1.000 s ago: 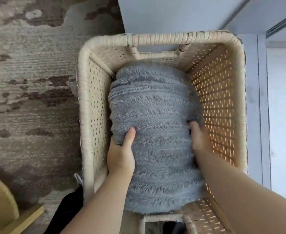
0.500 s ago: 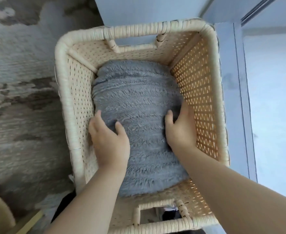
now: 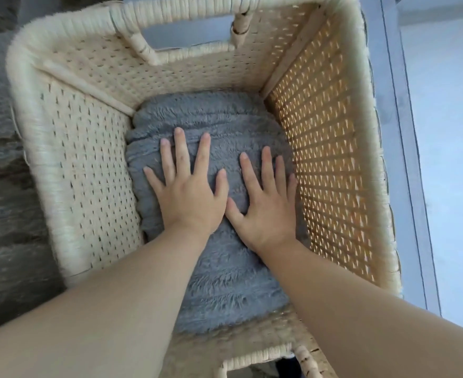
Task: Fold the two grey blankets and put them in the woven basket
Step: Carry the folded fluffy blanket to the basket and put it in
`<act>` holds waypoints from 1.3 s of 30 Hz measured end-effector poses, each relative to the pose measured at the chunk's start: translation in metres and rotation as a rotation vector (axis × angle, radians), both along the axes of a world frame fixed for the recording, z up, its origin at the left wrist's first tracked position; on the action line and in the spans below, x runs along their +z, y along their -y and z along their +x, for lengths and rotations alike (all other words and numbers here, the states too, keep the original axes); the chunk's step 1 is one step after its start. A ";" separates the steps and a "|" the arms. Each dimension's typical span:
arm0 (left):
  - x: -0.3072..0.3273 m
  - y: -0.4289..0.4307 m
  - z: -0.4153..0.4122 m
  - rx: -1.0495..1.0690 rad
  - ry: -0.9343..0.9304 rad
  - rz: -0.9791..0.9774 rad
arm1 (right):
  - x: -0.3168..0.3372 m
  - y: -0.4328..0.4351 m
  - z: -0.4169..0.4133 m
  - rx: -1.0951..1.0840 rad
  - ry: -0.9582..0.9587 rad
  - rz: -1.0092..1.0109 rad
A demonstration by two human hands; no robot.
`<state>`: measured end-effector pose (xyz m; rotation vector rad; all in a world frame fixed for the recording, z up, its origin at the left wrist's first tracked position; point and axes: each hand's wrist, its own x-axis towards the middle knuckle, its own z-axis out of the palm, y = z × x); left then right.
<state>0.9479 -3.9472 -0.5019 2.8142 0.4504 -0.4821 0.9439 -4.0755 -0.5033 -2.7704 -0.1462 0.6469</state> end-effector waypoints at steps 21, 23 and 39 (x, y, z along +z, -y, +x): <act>-0.093 -0.001 0.017 0.058 0.110 -0.017 | -0.086 -0.009 0.016 0.000 0.174 -0.071; -0.098 -0.002 0.018 0.059 0.130 -0.013 | -0.090 -0.010 0.017 -0.001 0.175 -0.079; -0.117 -0.004 0.025 0.086 0.210 -0.055 | -0.115 -0.014 0.021 -0.027 0.252 -0.077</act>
